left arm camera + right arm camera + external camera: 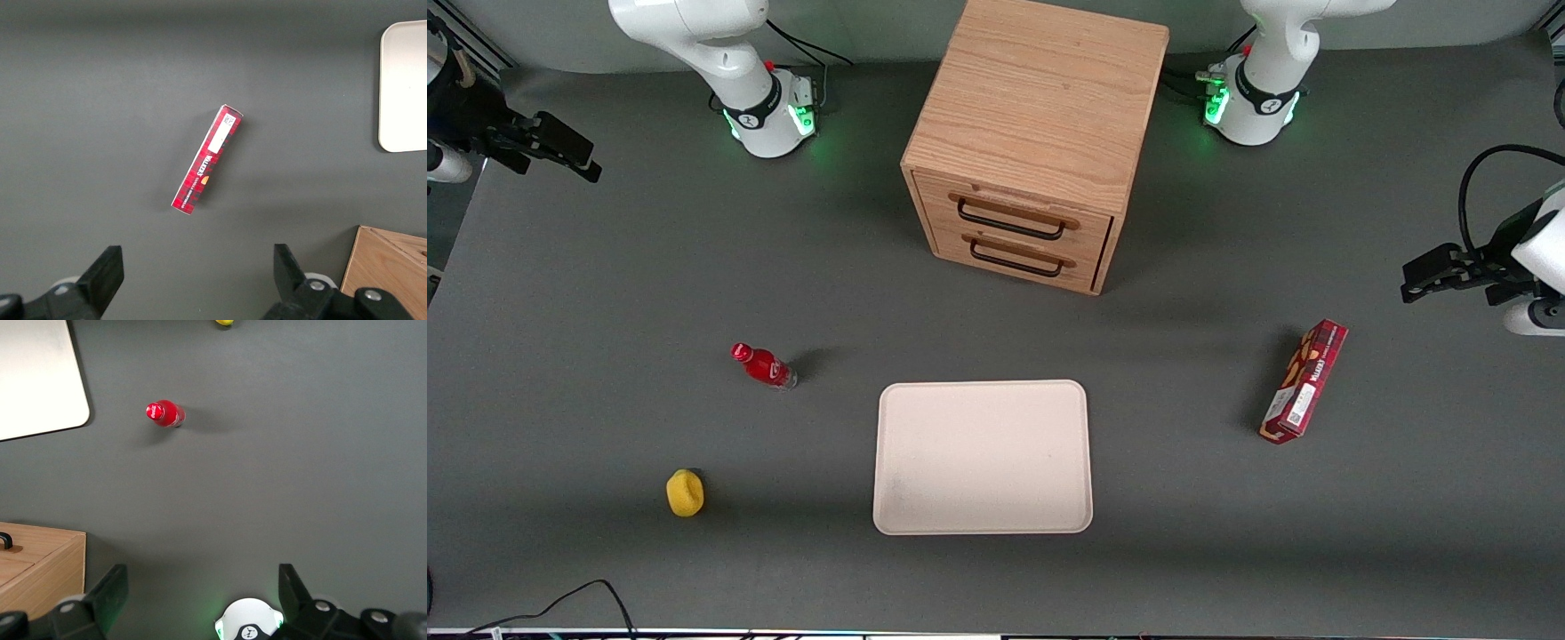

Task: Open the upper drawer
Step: 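Move the right gripper toward the upper drawer's black handle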

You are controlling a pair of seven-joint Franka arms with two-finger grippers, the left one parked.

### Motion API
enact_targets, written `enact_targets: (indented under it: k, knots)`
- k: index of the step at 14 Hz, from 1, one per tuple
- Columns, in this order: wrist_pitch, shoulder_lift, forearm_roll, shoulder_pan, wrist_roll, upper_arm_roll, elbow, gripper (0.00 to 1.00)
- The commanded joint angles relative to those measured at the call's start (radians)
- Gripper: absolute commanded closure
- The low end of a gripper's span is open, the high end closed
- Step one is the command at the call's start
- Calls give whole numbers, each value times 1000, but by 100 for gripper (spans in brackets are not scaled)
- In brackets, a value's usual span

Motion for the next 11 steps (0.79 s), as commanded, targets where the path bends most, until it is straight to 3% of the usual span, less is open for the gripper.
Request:
enact_targets:
  k: [1,6,8,11]
  knots:
    - [-23,13,8,-5,-33,-2,40,0]
    - [-49,28,21,9,-30,15,62,0]
    - [-74,38,143,5,-53,76,89,0]
    - [-66,160,242,8,-59,133,216,0]
